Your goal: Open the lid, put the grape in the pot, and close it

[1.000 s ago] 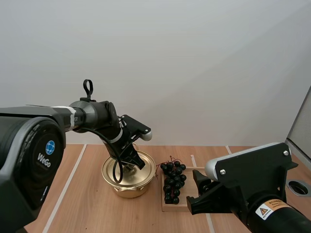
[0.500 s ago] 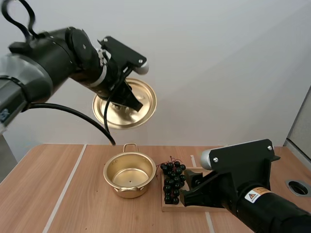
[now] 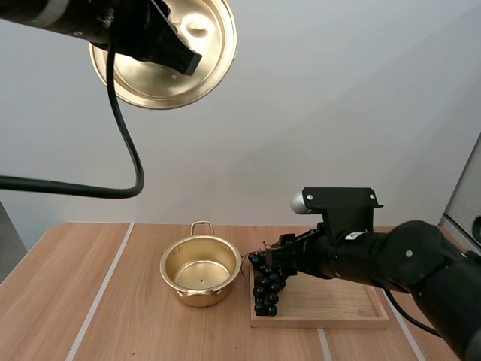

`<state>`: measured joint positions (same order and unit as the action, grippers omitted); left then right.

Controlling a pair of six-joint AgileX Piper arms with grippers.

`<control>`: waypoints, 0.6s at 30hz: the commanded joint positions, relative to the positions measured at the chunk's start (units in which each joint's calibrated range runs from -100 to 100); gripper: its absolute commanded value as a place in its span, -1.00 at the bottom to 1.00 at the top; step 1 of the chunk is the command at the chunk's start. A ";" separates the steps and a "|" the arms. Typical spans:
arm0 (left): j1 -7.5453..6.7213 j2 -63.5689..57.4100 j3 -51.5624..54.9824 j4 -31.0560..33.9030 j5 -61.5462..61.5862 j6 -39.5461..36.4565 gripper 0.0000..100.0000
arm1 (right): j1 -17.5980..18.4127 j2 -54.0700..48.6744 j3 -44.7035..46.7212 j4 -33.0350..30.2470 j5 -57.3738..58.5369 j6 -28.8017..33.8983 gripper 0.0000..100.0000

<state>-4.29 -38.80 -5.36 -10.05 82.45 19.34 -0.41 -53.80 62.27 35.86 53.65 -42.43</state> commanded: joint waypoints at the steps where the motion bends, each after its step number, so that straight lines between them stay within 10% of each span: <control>1: -0.23 -3.95 -1.93 0.73 0.41 -0.76 -1.00 | 0.56 9.28 -3.32 0.95 -2.83 -0.83 1.00; 18: -0.23 -10.56 -1.93 6.38 0.39 -0.95 -1.00 | 6.85 28.41 -3.39 -1.10 -20.81 -1.13 1.00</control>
<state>-4.29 -49.10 -7.01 -4.08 83.39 19.25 6.33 -26.66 59.27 35.21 35.26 -42.53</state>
